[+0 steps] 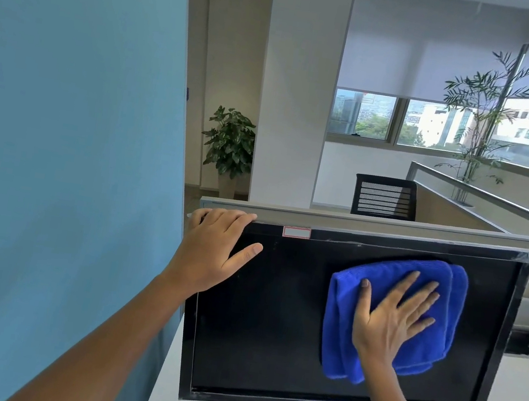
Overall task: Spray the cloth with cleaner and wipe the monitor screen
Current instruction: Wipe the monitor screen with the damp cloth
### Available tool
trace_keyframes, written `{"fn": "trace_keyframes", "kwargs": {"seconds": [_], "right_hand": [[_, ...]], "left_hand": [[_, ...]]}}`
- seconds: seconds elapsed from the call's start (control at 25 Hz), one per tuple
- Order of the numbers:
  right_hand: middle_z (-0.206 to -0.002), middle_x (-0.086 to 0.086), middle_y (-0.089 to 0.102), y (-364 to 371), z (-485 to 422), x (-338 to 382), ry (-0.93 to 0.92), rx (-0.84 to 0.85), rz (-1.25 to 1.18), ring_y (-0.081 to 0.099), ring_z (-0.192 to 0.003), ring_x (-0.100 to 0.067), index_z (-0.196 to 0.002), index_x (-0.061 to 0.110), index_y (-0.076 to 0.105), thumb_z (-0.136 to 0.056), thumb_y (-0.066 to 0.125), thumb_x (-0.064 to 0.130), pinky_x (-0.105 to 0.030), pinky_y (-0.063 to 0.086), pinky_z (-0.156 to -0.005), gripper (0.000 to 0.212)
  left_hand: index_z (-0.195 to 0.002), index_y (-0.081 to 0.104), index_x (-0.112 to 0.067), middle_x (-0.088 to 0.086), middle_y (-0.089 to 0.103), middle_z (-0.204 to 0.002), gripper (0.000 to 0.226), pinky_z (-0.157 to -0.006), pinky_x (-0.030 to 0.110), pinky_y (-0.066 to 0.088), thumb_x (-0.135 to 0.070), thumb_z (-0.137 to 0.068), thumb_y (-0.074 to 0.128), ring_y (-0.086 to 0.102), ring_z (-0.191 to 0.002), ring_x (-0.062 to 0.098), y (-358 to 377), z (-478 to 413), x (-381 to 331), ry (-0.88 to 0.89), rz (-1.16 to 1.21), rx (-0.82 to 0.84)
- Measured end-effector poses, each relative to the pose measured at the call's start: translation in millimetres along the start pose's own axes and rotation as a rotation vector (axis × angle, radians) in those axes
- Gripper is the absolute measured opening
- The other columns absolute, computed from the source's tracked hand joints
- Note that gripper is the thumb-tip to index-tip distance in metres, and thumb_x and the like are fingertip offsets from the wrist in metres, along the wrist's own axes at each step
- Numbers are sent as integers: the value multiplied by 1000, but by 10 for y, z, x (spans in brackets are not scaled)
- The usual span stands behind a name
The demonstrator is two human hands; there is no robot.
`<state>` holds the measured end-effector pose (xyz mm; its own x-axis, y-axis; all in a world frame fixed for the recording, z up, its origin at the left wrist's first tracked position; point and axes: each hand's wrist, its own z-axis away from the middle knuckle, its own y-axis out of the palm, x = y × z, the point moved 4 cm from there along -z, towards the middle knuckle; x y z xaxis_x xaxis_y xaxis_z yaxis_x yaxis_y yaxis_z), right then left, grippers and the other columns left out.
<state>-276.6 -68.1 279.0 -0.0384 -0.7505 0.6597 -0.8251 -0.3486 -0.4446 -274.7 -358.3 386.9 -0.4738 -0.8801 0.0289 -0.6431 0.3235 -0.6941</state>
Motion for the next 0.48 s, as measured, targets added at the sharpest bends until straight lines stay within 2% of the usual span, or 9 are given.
{"fn": "trace_keyframes", "kwargs": {"seconds": [0.12,0.2,0.32,0.48], "right_hand": [[-157,-18,-8,130,110,215,60,-20,-67,-11,-143,-34,-147,17,-13,-88,22,65,-63,-2,-111,84],[-156,-21,-5,205,220,451,30,-14,-69,-9,-143,-38,-147,12,-9,-88,22,66,-64,-1,-110,86],[-155,-23,-1,328,459,870,-124,33,-22,-6,-143,-39,-149,7,0,-86,25,68,-63,-1,-111,91],[-154,-21,10,529,950,1426,-445,128,28,2,-143,-40,-147,5,17,-83,37,68,-63,0,-111,92]], "left_hand": [[-127,56,-18,-2,60,-123,71,-97,37,29,-63,-94,13,52,-114,21,4,-9,21,-17,44,18],[-130,54,-19,-3,59,-125,73,-99,37,27,-65,-93,12,50,-117,20,4,-9,39,-18,65,37],[-132,52,-18,-3,57,-127,73,-102,36,23,-66,-92,14,47,-118,17,4,10,42,2,71,41],[-132,52,-18,-4,57,-127,75,-103,32,20,-67,-92,11,46,-119,14,-23,8,38,-3,104,45]]}}
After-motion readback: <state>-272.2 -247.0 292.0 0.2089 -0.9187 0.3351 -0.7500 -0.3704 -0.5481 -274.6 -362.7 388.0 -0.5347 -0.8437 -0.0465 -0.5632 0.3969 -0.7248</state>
